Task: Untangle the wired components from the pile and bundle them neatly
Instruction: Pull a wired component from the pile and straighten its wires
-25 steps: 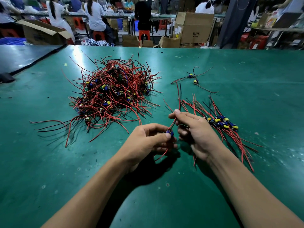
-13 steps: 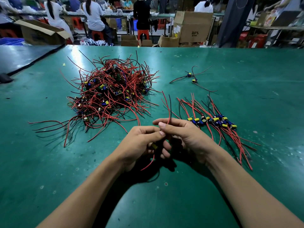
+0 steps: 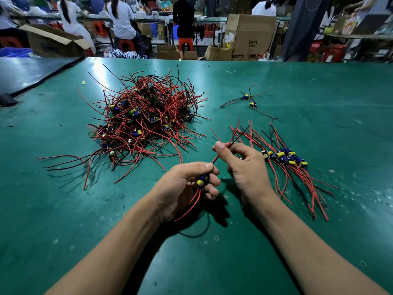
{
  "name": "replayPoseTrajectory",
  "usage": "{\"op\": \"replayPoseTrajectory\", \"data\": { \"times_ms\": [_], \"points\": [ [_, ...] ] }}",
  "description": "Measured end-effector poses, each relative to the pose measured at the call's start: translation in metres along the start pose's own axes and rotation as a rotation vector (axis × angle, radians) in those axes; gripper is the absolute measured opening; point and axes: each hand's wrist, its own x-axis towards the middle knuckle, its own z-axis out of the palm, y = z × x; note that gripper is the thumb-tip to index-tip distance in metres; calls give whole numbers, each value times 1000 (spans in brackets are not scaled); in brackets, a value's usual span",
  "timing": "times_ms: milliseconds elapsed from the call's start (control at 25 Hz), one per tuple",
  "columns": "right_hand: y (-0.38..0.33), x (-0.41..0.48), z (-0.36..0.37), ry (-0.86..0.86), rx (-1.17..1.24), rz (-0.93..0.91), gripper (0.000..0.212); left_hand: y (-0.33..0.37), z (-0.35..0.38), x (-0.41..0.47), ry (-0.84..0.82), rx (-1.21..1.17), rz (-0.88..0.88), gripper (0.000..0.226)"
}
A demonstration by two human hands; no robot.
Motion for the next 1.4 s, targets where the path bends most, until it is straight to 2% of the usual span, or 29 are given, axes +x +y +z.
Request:
{"op": "replayPoseTrajectory", "data": {
  "times_ms": [120, 240, 400, 480, 720, 840, 960, 1120, 1240, 1400],
  "points": [
    [1, 5, -4, 115, -40, -33, 31, 1, 0, 0, -39, 26, -61, 17],
    [-1, 3, -2, 131, -22, -13, 34, 1, 0, 1, -25, 30, -42, 15],
    [-8, 3, 1, 102, 288, 308, 45, -6, 2, 2, 52, 106, 53, 13],
    [-10, 2, 0, 74, 347, 390, 45, -9, 3, 3, 103, 139, 84, 13],
    [-9, -12, 5, -181, 217, 411, 30, -17, 7, 4, 218, 273, 224, 9],
    [-9, -13, 7, -173, 192, 418, 26, -18, 6, 5, 223, 298, 227, 6],
    [-12, -6, 3, -86, 226, 434, 27, -16, 4, 5, 174, 295, 192, 6],
    [-18, 7, -9, 10, 425, 543, 42, -16, 3, 3, 121, 296, 167, 6],
    [-24, 11, -17, -34, 588, 622, 57, -15, 3, 3, 112, 270, 157, 6],
    [-29, 10, -21, -126, 725, 649, 56, -12, 3, 1, 92, 214, 132, 5]
  ]
}}
